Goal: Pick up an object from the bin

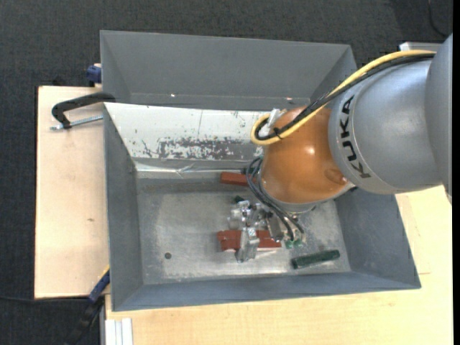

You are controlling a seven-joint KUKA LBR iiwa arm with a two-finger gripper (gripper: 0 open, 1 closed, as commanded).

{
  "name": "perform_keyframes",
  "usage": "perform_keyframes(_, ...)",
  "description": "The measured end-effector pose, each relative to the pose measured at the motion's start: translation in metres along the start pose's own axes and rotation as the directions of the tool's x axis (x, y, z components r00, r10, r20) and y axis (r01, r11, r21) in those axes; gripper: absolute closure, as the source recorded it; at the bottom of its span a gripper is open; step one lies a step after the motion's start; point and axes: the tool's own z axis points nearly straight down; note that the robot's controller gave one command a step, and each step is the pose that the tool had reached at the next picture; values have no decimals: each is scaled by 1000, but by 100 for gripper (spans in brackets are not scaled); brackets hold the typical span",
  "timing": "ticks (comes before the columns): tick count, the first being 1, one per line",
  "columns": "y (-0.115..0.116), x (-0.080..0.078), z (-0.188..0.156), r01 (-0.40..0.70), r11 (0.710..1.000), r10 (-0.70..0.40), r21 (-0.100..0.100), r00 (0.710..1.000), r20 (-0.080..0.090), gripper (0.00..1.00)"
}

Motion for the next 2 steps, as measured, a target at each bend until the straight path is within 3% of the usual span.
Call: perform_keyframes(2,0,0,-21,0,1000,0,0,1000,0,100)
